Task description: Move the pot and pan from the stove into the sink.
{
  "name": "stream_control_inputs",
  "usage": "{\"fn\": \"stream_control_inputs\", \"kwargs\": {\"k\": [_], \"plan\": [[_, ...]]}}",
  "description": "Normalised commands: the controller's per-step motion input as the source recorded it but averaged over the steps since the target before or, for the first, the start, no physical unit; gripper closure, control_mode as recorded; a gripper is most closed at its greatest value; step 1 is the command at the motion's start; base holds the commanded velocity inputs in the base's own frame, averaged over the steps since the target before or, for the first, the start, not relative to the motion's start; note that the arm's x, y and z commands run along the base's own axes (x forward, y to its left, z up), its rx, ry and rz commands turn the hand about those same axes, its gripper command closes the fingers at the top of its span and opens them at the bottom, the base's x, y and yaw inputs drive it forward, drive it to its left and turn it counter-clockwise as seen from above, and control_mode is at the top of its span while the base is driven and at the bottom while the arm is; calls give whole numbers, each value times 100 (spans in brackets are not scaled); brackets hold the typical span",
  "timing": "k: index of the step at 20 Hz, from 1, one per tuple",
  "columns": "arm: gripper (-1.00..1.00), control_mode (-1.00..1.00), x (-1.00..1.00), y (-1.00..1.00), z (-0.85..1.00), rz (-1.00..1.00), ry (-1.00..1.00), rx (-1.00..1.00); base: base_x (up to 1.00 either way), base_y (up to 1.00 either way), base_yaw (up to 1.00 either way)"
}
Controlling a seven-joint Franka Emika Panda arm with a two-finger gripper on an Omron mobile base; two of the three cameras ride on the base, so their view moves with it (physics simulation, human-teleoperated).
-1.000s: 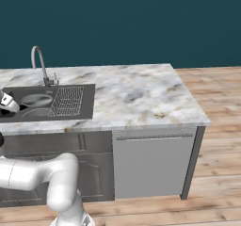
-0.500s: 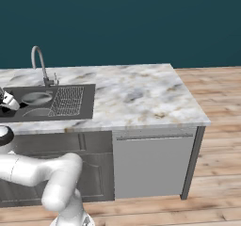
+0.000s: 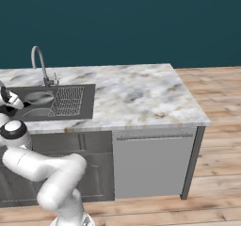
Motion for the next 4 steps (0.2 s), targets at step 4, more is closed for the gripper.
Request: {"fn": "stream_control_inputs", "kwargs": {"k": [4], "plan": [[100, -100, 35, 23, -23, -1, -1, 0, 0, 0, 0]]}}
